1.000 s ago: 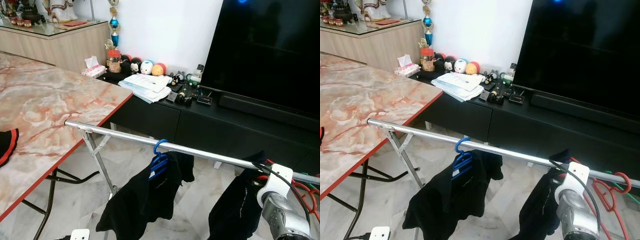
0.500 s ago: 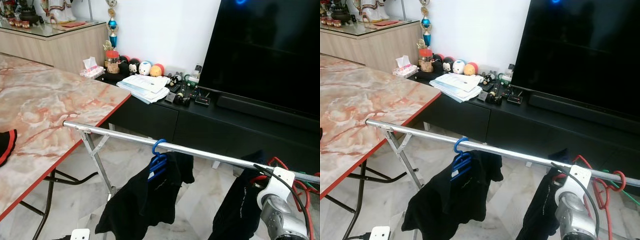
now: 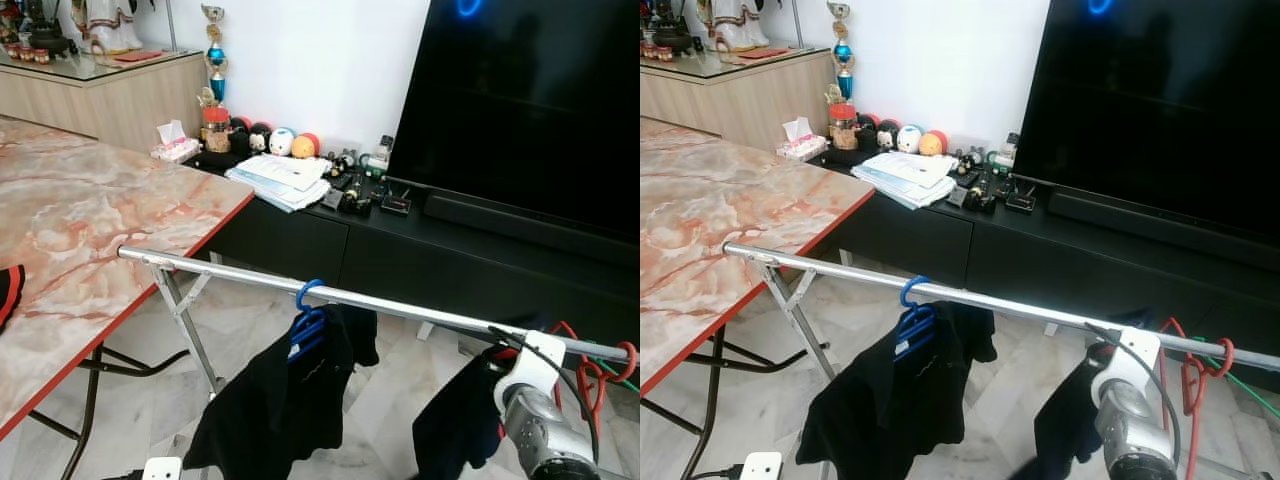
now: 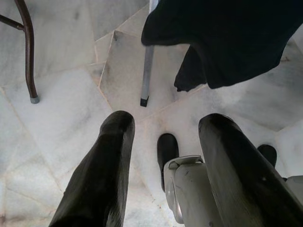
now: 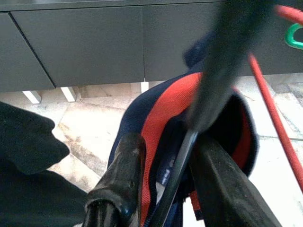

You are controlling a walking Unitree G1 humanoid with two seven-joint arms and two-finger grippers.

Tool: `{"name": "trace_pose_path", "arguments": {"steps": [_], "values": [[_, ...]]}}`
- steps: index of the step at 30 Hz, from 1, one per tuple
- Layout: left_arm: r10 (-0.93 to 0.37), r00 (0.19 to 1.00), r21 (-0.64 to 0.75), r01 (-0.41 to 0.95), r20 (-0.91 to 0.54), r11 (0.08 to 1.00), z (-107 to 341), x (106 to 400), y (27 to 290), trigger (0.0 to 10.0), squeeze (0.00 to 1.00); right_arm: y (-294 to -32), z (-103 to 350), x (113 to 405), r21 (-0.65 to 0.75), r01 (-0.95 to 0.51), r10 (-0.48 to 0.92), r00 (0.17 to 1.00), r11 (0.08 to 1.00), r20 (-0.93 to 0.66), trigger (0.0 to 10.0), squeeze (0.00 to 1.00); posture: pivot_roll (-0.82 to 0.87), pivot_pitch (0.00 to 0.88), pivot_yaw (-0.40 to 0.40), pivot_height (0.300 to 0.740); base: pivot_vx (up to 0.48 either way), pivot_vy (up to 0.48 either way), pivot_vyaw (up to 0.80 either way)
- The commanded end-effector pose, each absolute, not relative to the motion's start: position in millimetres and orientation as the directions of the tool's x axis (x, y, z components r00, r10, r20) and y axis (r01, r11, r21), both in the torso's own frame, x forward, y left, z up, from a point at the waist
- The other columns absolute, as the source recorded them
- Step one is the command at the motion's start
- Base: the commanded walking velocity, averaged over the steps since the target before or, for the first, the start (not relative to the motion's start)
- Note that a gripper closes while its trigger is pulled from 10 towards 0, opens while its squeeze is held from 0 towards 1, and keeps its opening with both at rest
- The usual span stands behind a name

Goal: Hang hanger

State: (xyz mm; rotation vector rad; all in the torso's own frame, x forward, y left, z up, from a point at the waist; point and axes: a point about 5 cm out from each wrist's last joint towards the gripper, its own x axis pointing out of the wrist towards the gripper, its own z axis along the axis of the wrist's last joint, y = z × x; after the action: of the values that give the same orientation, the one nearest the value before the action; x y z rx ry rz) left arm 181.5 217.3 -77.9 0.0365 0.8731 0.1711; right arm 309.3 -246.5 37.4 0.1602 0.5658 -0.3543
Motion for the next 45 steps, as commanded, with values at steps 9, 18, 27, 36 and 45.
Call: {"name": "trace_pose_path", "arguments": {"steps": [9,18,27,36,45], "values": [[0.16,0.637,0.098,-0.132,-0.754,0.986,-77.4,182.3,216.4,10.0,0.0,-243.2,32.1,298.8,0.04,0.401,-0.328,0.797,0.915,-0.507,10.0,0.0,0.12,0.0,-0.057,0.74,0.0,0.0,0.0],[0.156,0.638,0.093,-0.131,-0.754,0.987,-77.4,182.7,215.3,10.0,0.0,-239.8,16.4,285.9,0.047,0.466,-0.36,0.74,0.884,-0.568,10.0,0.0,0.12,0.0,-0.059,0.74,0.0,0.0,0.0],[0.158,0.633,0.094,-0.134,-0.757,0.987,-78.2,180.7,216.5,10.0,0.0,-245.2,30.5,293.7,0.093,0.513,-0.403,0.762,0.853,-0.507,10.0,0.0,0.12,0.0,-0.057,0.74,0.0,0.0,0.0],[0.163,0.637,0.094,-0.14,-0.753,0.986,-77.5,181.6,217.3,10.0,0.0,-251.7,39.3,295.6,0.131,0.558,-0.456,0.774,0.82,-0.439,10.0,0.0,0.12,0.0,-0.058,0.74,0.0,0.0,0.0],[0.161,0.637,0.093,-0.139,-0.754,0.986,-77.7,181.4,216.8,10.0,0.0,-250.1,27.7,288.5,0.113,0.583,-0.459,0.731,0.804,-0.506,7.7,0.0,0.12,0.0,-0.057,0.74,0.0,0.0,0.0]]}}
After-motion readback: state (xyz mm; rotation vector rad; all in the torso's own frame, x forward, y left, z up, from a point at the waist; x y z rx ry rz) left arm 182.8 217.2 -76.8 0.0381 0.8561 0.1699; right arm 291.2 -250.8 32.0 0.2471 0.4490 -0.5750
